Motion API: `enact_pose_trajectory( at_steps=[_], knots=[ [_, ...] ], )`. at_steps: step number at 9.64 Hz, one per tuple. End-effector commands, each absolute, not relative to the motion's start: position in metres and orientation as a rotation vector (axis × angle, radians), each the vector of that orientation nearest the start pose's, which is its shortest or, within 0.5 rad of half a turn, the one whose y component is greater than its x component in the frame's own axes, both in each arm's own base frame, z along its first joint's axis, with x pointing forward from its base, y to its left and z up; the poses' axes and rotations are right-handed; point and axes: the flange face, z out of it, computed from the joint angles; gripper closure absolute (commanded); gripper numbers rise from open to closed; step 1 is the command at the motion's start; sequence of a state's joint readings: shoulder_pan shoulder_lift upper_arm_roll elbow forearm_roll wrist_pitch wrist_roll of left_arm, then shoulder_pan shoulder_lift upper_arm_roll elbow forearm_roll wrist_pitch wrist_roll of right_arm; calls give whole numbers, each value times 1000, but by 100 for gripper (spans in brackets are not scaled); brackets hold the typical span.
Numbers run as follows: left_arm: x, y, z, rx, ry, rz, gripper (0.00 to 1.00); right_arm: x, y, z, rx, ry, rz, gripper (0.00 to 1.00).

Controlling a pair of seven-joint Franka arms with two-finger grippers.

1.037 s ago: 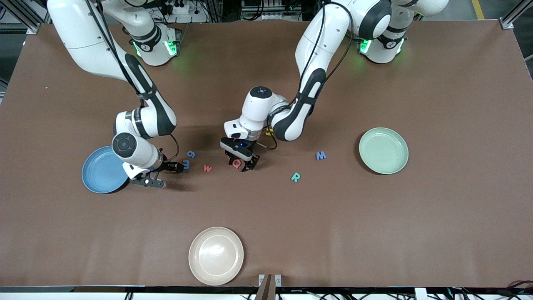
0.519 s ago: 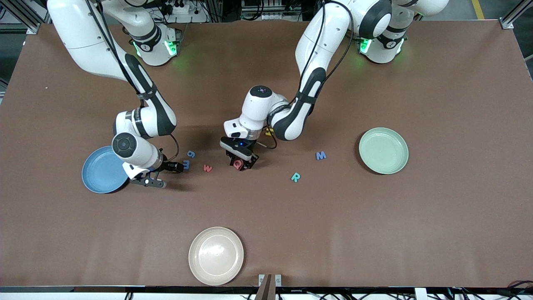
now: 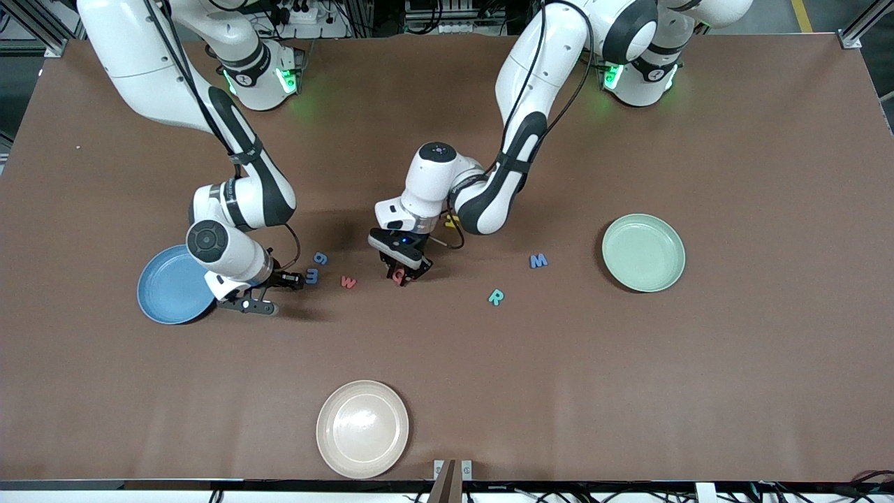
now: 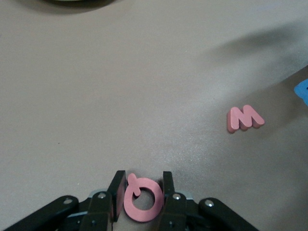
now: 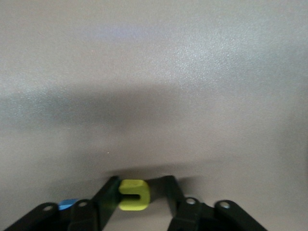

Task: Sort upper and lower case letters into plates
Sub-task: 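Carry the yellow u to the blue plate and open the right gripper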

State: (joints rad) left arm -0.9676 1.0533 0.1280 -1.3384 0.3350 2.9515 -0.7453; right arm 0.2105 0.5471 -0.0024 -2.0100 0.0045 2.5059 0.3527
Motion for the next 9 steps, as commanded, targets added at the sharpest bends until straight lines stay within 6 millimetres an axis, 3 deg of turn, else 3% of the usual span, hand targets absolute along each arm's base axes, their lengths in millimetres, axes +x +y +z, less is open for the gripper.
enact_pose_trajectory(
  at_steps=[1,3,5,7,9],
  knots=[
    [469,-594,133,-3114,774,-884,67,581,118,181,-3136,236,83,93],
    [470,-594,135,-3111,770,-883,68,588,82,212,-3132,273,105,94],
    [473,-594,147,-3082,751,-846,68,593,22,244,-3131,179,152,95],
    [475,-595,155,-3080,750,-852,68,595,-32,253,-3134,88,137,95],
    [482,-591,170,-3055,722,-826,68,593,-69,252,-3155,11,127,95]
  ],
)
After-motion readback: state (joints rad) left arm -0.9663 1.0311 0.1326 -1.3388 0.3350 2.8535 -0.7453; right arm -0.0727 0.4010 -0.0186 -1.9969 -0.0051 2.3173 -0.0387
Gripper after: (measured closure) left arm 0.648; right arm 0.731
